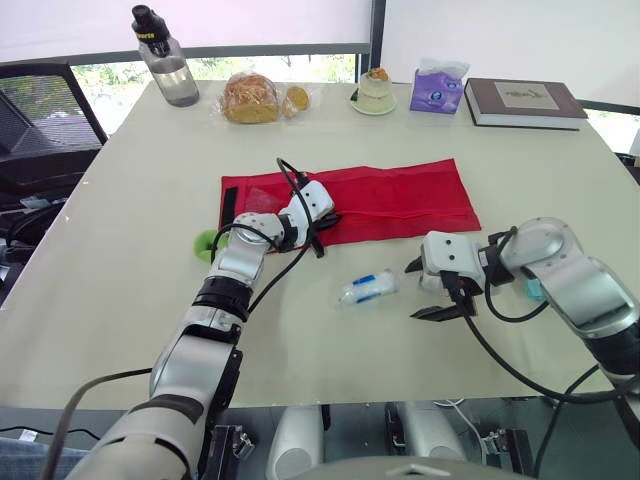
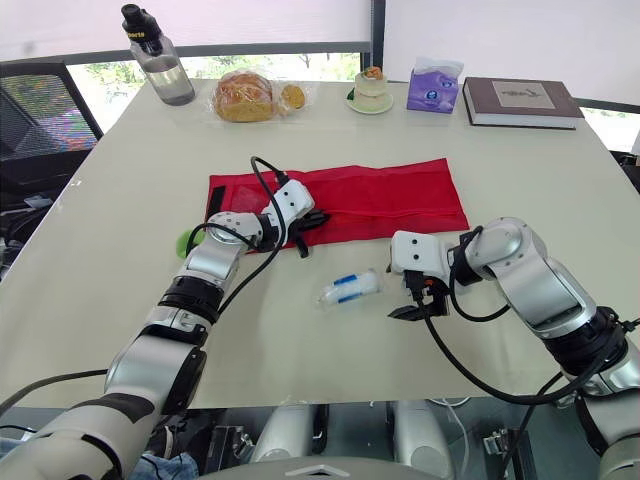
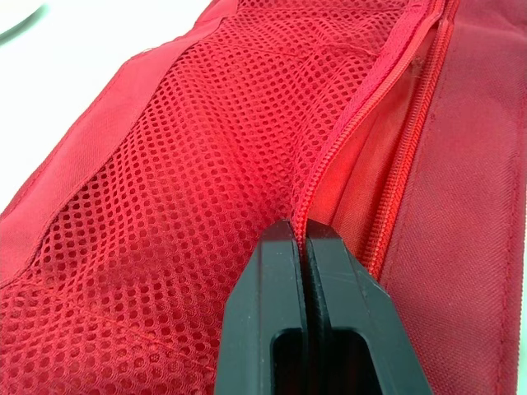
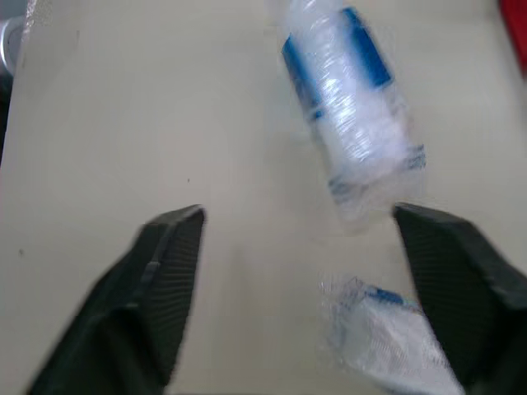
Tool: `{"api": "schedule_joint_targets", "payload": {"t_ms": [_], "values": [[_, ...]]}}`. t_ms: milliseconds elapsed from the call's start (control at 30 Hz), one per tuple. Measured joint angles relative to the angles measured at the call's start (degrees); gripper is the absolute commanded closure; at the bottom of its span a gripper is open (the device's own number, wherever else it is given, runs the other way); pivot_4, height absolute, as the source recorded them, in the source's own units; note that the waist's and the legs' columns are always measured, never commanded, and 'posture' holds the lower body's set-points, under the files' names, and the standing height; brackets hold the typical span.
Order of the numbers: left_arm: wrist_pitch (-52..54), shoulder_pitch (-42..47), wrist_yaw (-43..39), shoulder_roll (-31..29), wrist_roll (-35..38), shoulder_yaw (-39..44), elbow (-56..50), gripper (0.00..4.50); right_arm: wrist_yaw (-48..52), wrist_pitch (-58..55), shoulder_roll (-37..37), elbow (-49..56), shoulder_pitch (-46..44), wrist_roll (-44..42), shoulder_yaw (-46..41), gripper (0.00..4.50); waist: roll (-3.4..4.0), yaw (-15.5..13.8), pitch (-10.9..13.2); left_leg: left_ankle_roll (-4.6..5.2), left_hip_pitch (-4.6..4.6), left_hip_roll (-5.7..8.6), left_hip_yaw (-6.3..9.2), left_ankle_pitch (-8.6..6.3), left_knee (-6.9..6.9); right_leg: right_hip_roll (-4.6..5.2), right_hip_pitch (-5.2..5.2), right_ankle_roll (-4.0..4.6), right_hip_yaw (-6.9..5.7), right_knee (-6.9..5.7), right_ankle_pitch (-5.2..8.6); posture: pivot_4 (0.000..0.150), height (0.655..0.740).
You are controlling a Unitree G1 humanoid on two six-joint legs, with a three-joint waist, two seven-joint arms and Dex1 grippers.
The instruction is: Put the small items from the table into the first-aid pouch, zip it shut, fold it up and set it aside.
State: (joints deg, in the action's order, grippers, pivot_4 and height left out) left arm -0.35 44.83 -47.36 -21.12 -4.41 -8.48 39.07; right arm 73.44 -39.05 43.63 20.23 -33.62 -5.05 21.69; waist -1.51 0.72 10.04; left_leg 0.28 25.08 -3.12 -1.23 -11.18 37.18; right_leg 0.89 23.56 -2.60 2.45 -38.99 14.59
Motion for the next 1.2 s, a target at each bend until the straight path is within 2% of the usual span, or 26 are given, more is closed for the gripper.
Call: {"api": "schedule_joint_targets", "payload": {"t_ms": [167,267,367,633,733,800,900,1000,1200], "values": [[-0.33,0.11,-0.08,0.06,0.01,-0.02,0.38,4.50,-0.95,3.02,-2.19,-1.45,-3.04,-0.57,0.59,0.08,0.00,-0.03,0.00,0.00,0.00,0.00,0.01,0.00,0.00,0.00,0.00,0.00,-0.01,-0.01,0.00,0.150,0.7400],[-0.47,0.17,-0.12,0.09,0.00,-0.07,0.50,4.50,-0.11,5.36,-4.24,-5.82,-6.30,0.40,3.74,0.08,0.00,0.03,0.00,0.00,0.00,0.00,0.00,0.00,0.02,0.00,0.00,0.00,-0.01,-0.01,0.00,0.150,0.7400],[-0.51,0.19,-0.11,0.13,0.03,-0.26,0.48,4.50,1.63,12.29,-5.23,-12.38,-8.72,3.51,8.56,0.08,0.00,-0.10,0.00,0.00,0.01,0.00,0.00,0.00,0.01,0.00,0.00,0.00,-0.02,0.01,0.00,0.150,0.7400],[-0.03,-0.74,-0.34,-0.25,0.09,-0.62,-1.33,4.50,4.46,20.25,-8.45,-22.28,-12.46,6.68,11.04,0.08,0.00,0.02,0.00,0.00,0.00,-0.01,0.02,0.00,0.01,-0.02,0.00,0.00,-0.03,-0.02,0.00,0.150,0.7400],[0.13,-0.85,-0.35,-0.34,0.10,-0.62,-1.52,4.50,4.74,21.84,-9.42,-24.18,-12.44,7.27,11.30,0.84,0.00,0.03,0.00,0.00,0.00,-0.01,-0.01,0.00,0.01,-0.01,0.00,0.00,-0.01,0.00,0.00,0.150,0.7400],[0.28,-1.16,-0.37,-0.42,0.10,-0.62,-1.99,4.50,4.85,22.08,-10.12,-24.57,-12.45,7.33,11.31,1.67,0.00,0.02,0.00,0.00,0.00,-0.01,0.00,0.00,0.00,-0.01,0.00,0.00,-0.01,-0.01,0.00,0.150,0.7400],[0.34,-1.18,-0.38,-0.42,0.10,-0.63,-2.04,4.50,5.19,22.25,-10.07,-24.55,-12.37,7.71,11.30,3.23,0.01,0.02,0.00,0.00,0.00,-0.01,0.00,0.00,0.00,-0.01,0.00,0.00,-0.02,-0.01,0.00,0.150,0.7400],[0.51,-1.19,-0.38,-0.43,0.10,-0.63,-2.07,4.50,5.19,22.11,-9.94,-23.37,-11.65,7.70,11.02,4.33,0.01,0.02,0.00,0.00,0.00,-0.01,0.00,0.00,0.00,-0.01,0.00,0.00,-0.02,-0.01,0.00,0.150,0.7400],[0.65,-1.24,-0.44,-0.45,0.10,-0.79,-2.34,4.50,3.73,17.20,-9.28,-18.56,-8.34,7.14,9.06,4.43,0.01,-0.01,0.00,0.00,0.00,-0.01,0.00,0.00,0.00,-0.01,0.00,0.00,-0.01,0.00,0.00,0.150,0.7400]]}}
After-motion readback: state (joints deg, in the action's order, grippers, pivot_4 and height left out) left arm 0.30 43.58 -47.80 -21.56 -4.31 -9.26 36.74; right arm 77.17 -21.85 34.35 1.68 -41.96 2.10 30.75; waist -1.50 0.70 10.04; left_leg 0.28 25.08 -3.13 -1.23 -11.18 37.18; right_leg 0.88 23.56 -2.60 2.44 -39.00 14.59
